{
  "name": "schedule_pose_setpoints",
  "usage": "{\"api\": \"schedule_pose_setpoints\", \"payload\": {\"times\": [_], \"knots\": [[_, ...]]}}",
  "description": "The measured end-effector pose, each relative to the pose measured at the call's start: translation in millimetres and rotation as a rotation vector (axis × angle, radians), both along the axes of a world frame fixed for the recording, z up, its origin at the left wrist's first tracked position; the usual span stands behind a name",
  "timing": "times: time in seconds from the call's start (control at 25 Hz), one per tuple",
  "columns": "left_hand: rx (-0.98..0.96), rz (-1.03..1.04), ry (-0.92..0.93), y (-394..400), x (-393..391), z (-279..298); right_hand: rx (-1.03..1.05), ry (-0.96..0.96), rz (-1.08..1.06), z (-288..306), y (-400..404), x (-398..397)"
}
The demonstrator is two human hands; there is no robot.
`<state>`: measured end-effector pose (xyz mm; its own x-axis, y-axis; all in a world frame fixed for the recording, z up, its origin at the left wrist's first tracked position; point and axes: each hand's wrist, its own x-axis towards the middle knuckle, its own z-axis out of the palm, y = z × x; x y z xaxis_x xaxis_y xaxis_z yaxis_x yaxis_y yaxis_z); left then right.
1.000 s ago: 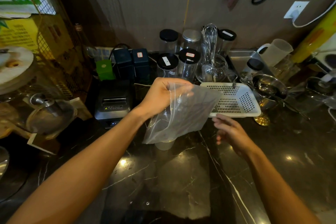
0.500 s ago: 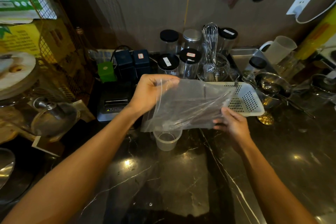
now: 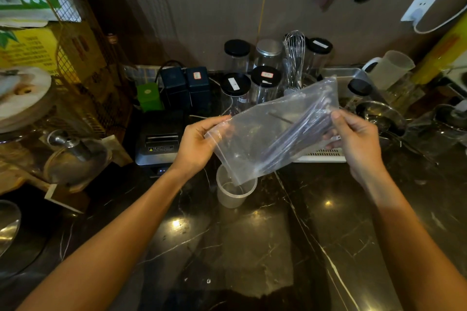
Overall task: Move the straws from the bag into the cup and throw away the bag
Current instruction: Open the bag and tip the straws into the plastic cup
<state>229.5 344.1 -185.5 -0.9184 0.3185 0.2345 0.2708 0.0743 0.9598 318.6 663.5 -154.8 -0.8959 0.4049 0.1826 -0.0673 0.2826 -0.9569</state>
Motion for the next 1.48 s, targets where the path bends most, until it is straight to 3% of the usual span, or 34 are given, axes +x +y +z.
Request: {"api": "schedule_pose_setpoints", "payload": {"times": [0.16, 0.44, 0.84, 1.12, 1.48], "knots": [[-0.027, -0.039, -0.013, -17.8, 11.6, -23.8, 0.12, -0.007, 0.05, 14.7, -10.3, -10.7], [0.002, 0.046, -0.046, -34.4, 24.1, -31.9, 0.189, 0.035, 0.149, 34.7, -31.6, -25.6], [0.006, 0.138, -0.124, -51.3, 45.5, -52.8, 0.46, 0.172, 0.262, 69.4, -76.1, -38.7], [0.028, 0.131, -0.119, -50.6, 51.3, -62.4, 0.486, 0.227, 0.281, 76.2, -81.3, -41.2], [0.079, 0.211, -0.21, -48.9, 55.7, -69.3, 0.415, 0.041, 0.233, 71.9, -72.6, -37.0]]}}
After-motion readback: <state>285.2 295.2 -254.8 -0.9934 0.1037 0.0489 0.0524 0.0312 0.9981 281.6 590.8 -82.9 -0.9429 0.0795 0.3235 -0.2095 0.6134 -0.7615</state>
